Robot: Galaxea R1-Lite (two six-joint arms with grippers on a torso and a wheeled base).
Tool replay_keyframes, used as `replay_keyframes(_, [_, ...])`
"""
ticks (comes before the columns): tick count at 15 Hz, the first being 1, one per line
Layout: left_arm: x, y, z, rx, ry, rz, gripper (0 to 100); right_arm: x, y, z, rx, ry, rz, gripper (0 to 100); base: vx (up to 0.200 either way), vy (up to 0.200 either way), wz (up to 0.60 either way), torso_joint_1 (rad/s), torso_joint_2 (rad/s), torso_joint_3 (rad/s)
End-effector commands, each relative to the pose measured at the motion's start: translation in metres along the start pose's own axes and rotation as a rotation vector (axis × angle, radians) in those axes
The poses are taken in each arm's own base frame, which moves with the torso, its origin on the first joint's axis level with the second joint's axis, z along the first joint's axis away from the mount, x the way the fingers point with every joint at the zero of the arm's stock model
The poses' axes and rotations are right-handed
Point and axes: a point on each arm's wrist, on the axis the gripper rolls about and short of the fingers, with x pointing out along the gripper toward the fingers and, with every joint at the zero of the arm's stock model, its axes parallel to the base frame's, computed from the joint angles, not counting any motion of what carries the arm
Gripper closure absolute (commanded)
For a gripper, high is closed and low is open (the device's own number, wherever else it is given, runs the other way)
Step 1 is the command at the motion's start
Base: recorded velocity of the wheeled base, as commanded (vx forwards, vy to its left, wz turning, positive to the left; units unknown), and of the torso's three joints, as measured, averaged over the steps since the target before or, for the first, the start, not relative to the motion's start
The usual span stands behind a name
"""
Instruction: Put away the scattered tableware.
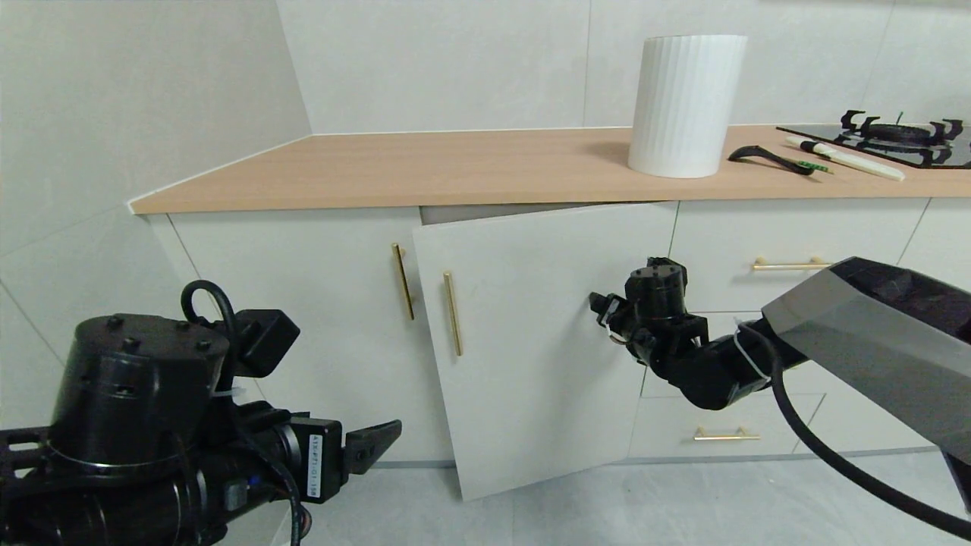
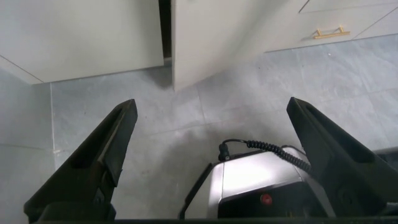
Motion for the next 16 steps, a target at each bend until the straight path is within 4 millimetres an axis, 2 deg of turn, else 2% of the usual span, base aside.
replay_keyframes(1, [0.000, 0.000, 0.000, 0.002, 0.001, 0.001, 0, 0.009, -0.006, -0.003, -0.001, -0.007, -0.024, 0, 0.000, 0.000, 0.00, 0.000, 0.00, 0.000])
replay_keyframes(6, [0.001, 0.000, 0.000, 0.002, 0.002, 0.003, 0, 0.030, -0.014, -0.010, -0.001, -0.061, -0.100, 0, 0.000, 0.000, 0.00, 0.000, 0.00, 0.000])
replay_keyframes(16, [0.002, -0.001, -0.001, 0.004, 0.008, 0.004, 0, 0.034, -0.018, -0.004, 0.005, -0.087, -0.120, 0, 0.000, 0.000, 0.00, 0.000, 0.00, 0.000])
